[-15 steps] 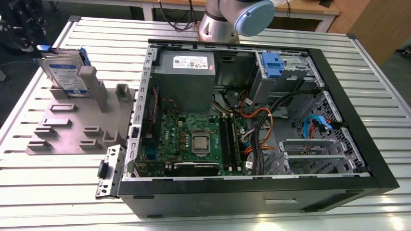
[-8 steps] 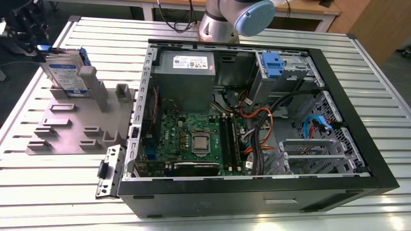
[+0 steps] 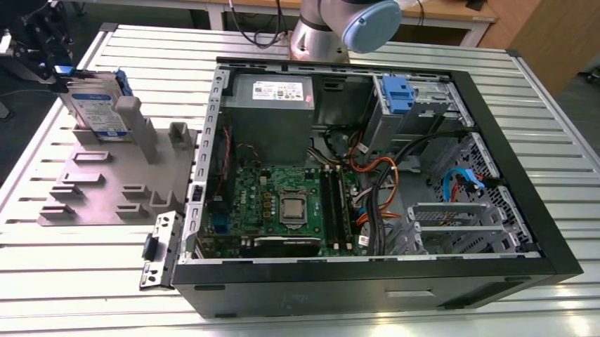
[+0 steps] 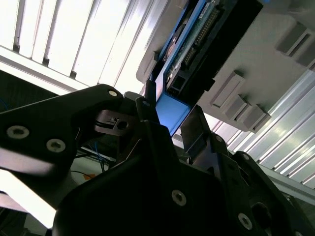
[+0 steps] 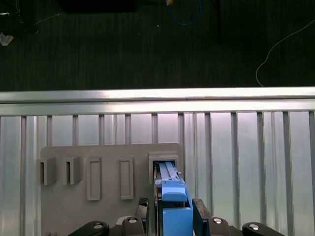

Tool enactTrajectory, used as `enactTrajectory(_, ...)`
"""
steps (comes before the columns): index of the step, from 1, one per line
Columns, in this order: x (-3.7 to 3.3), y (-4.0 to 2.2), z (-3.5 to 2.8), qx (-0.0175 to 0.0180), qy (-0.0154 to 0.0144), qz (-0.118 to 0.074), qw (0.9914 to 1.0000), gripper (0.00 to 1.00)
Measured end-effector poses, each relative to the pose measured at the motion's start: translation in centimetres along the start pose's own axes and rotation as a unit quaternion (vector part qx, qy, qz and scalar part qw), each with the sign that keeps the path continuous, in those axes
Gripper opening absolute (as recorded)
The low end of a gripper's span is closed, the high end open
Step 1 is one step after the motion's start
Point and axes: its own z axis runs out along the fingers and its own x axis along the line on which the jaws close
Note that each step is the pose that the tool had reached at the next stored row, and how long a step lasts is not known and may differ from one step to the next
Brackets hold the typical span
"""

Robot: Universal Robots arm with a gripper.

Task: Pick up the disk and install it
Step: 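Pick up the disk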

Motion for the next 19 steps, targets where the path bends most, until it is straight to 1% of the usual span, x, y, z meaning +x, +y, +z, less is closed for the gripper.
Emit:
enactTrajectory(10,0.0,0.0,0.01,0.0,0.0,0.0,1.0,0.47)
enactTrajectory(14,0.01,0.08,0.16,0.0001,-0.0006,0.0,1.0,0.47)
enactTrajectory(19,0.02,0.44,0.61,0.0028,-0.0007,0.0,1.0,0.47)
